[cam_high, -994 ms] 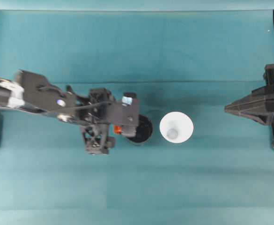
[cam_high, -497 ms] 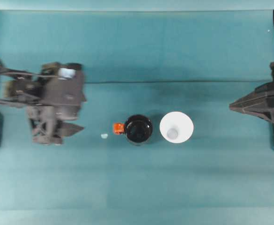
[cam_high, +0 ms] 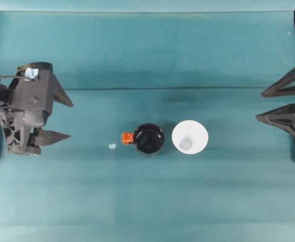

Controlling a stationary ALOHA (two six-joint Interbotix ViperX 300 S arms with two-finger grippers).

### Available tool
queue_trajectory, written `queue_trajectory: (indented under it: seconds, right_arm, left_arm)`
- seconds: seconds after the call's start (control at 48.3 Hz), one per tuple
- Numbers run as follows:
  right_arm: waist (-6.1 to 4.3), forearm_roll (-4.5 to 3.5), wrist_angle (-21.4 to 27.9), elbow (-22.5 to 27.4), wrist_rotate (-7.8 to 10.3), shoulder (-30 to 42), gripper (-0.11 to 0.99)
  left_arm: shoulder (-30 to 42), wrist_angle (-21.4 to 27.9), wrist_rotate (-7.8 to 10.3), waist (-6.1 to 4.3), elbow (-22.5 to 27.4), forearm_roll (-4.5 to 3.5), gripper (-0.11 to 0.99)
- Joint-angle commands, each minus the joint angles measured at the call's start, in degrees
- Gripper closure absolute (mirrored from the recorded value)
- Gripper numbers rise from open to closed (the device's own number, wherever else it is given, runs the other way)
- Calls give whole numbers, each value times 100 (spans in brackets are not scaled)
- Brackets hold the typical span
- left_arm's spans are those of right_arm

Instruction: Put the paper cup into the moved red handle cup holder.

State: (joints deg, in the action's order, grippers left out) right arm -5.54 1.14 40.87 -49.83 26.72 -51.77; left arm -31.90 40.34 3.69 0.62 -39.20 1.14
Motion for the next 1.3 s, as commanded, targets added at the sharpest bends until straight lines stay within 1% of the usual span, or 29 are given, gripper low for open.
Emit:
queue_trajectory:
  seconds: [0.0,0.021,0.062,0.103,0.228,0.393,0.476,0.497,0.538,0.642,0.683,0.704,0.807,0.994,1.118,1.18,1.283]
  right_arm:
    - [-9,18,9,255,62,571,-5]
    - [-9,18,26,264,62,650,-8]
    - [-44,18,62,290,62,861,-10]
    - [-62,18,105,308,70,1055,-9]
    - [-114,18,281,501,79,1749,-9]
    - [-114,18,387,896,79,2812,-9]
    - [-114,18,404,1055,70,3296,-9]
    - [-105,18,404,1090,79,3419,-9]
    - [-105,18,404,1178,70,3630,-9]
    - [-70,18,404,1354,70,4104,-8]
    - [-53,18,413,1424,70,4289,-8]
    - [-44,26,404,1450,70,4351,-8]
    - [0,18,360,1521,70,4614,-8]
    - [-9,18,246,1459,70,4948,-8]
    - [-9,26,18,1415,79,5124,-8]
    - [-9,18,-88,1415,88,5194,-8]
    - [-9,18,-158,1415,88,5282,-8]
  left_arm:
    - [-44,-35,0,-18,70,9,-6]
    - [-44,-35,0,-18,70,9,-6]
    - [-44,-35,0,-9,70,9,-6]
    - [-44,-35,0,-18,70,0,-6]
    - [-53,-35,0,-18,62,9,-6]
    - [-44,-44,0,-18,70,0,-6]
    - [-44,-53,0,-18,62,9,-6]
    - [-44,-53,0,-18,62,0,-6]
    - [-44,-53,0,-9,62,9,-6]
    - [-44,-53,0,-9,62,0,-6]
    - [-35,-53,-9,-18,62,9,-6]
    - [-35,-53,0,-9,62,9,-6]
    - [-26,-53,0,-18,70,9,-6]
    - [-9,-53,-9,-9,44,0,-6]
    - [9,-62,-9,-9,26,9,-6]
    - [9,-70,-9,-18,26,0,-6]
    - [9,-79,0,-18,26,9,-6]
